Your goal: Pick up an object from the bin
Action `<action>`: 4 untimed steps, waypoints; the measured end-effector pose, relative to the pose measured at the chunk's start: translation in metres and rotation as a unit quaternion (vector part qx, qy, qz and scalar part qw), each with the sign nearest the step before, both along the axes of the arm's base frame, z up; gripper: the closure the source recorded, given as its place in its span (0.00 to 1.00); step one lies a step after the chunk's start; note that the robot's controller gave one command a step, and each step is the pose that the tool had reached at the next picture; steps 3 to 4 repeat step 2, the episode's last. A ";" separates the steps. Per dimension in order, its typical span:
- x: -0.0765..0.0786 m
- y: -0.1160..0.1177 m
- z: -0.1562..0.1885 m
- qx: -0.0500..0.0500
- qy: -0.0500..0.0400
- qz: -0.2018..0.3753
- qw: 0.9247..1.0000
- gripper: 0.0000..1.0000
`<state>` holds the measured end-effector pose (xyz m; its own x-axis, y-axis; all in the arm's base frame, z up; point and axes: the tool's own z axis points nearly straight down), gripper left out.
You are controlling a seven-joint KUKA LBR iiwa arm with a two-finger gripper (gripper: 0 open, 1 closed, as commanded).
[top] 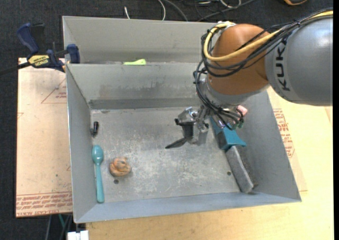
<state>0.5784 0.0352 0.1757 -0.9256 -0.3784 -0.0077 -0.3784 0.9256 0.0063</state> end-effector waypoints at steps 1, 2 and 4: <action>0.001 0.000 0.049 0.000 -0.003 0.000 1.000 1.00; 0.002 0.001 0.075 0.000 -0.004 -0.001 1.000 1.00; 0.002 0.001 0.075 0.000 -0.004 -0.001 1.000 1.00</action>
Offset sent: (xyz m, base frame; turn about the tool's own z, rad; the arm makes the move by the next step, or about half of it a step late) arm 0.0008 0.0001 0.0817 0.0001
